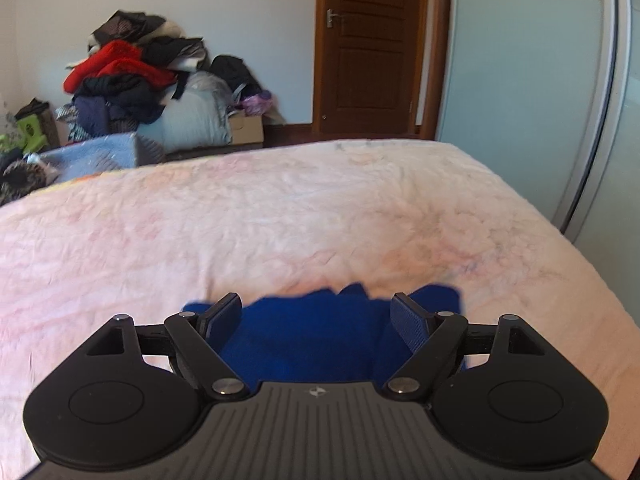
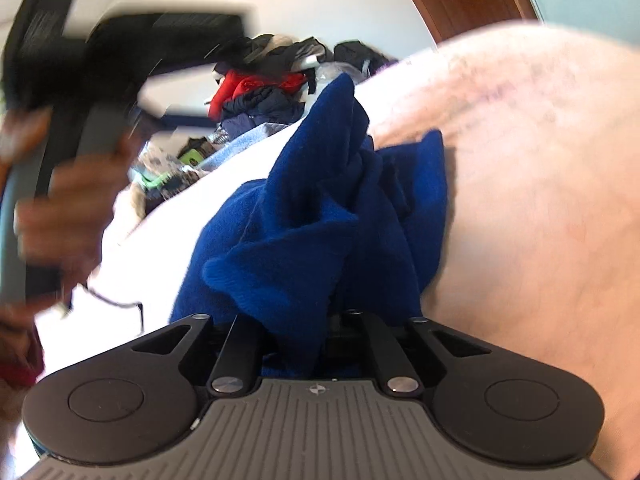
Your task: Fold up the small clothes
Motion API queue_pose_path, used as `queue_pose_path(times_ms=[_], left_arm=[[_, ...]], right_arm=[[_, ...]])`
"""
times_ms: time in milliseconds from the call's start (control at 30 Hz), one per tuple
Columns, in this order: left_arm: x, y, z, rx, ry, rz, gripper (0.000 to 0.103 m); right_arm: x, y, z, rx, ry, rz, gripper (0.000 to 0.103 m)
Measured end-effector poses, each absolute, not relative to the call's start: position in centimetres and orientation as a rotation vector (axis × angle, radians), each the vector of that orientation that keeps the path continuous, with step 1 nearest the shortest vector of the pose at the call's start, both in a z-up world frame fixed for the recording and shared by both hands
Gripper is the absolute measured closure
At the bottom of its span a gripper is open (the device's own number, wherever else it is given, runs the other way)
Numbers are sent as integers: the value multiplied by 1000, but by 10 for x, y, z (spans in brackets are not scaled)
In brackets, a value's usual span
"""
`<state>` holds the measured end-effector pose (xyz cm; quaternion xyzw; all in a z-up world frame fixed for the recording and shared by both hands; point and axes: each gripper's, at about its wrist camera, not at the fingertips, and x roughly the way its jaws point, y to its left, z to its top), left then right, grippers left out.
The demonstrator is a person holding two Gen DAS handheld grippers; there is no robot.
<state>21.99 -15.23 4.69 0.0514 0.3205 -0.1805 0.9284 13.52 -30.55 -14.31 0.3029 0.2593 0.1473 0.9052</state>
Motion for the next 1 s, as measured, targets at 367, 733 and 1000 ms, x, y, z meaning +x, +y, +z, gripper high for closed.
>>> queue_pose_path(times_ms=[367,733,1000], left_arm=[[183,-108,6,125,715,-304,21],[147,-111,-14,159,691,-312,21],[134,-118,-23,206,675,-319,21]], right_arm=[[126,-351,-169,966,566,320,90],[221,-366,-80,481,480,198,48],[323,-343,-87,301,702,335,42]])
